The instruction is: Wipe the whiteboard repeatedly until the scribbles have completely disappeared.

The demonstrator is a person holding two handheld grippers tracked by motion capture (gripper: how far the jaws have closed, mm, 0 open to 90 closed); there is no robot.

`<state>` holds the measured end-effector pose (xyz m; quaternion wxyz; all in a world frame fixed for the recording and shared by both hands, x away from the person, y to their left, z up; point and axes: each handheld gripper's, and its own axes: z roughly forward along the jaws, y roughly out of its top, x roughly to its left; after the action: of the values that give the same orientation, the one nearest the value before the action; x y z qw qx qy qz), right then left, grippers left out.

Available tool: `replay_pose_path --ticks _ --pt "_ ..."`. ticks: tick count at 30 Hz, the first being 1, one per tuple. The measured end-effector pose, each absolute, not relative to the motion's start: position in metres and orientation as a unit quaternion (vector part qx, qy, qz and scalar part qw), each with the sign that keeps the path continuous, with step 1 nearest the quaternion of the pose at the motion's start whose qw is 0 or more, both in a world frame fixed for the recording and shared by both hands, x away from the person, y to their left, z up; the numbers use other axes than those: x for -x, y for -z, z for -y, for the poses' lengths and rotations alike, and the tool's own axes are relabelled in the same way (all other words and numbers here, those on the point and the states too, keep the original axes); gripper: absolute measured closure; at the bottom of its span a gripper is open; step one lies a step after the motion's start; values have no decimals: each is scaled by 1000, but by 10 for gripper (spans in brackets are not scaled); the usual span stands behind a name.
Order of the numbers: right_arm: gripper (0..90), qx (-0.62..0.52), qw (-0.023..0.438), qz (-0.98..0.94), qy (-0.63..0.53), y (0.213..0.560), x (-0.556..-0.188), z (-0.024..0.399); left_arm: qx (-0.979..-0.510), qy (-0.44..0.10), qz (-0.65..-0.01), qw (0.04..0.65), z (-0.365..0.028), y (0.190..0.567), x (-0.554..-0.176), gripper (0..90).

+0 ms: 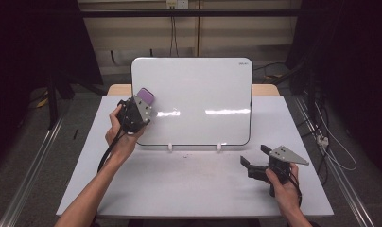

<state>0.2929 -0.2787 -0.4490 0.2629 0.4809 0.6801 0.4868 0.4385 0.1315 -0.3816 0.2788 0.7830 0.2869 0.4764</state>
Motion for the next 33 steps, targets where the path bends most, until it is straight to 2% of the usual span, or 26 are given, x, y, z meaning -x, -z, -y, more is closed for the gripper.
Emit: replay_pose_path --ticks 13,17,19,31,33 --pt "81 -480 262 -682 -486 449 -294 277 -821 -443 -236 273 -117 430 -391 414" --pt "81 -478 261 -683 -487 449 -294 276 -833 -435 -217 265 -116 433 -386 414" --pt "81 -476 260 -685 -486 449 -295 275 -831 -423 -232 276 -121 429 -390 414" --pt "81 -477 258 -686 -485 450 -296 274 -787 -449 -306 291 -150 392 -428 414" --pt "81 -477 258 -686 -485 450 -296 274 -781 -437 -326 305 -155 388 -432 414"
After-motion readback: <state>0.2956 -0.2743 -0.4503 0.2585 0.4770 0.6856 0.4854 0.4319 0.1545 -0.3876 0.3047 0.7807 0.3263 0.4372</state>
